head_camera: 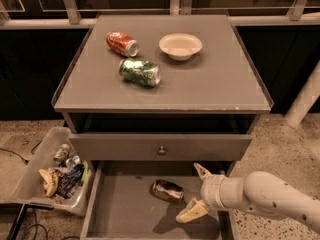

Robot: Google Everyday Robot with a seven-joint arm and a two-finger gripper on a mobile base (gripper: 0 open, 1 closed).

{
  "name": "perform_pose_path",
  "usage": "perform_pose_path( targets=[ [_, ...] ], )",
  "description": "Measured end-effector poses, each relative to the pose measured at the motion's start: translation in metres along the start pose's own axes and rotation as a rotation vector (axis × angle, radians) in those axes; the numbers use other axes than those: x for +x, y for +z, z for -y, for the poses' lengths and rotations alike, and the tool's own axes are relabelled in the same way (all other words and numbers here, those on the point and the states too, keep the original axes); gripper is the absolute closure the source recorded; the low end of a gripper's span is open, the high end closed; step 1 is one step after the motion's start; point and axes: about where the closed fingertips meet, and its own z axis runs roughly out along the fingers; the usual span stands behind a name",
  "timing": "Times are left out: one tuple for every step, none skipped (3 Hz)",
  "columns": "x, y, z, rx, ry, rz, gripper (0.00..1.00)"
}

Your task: Pick orange can from middle drawer and place on counter

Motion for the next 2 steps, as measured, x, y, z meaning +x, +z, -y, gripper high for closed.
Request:
perform_pose_path(
  targets=[
    [0.0109,0.0186,0.0015,-0.062,-0.029,0.077,0.00],
    [0.0109,0.0187,0.0015,-0.062,-0.029,0.077,0.00]
  ],
)
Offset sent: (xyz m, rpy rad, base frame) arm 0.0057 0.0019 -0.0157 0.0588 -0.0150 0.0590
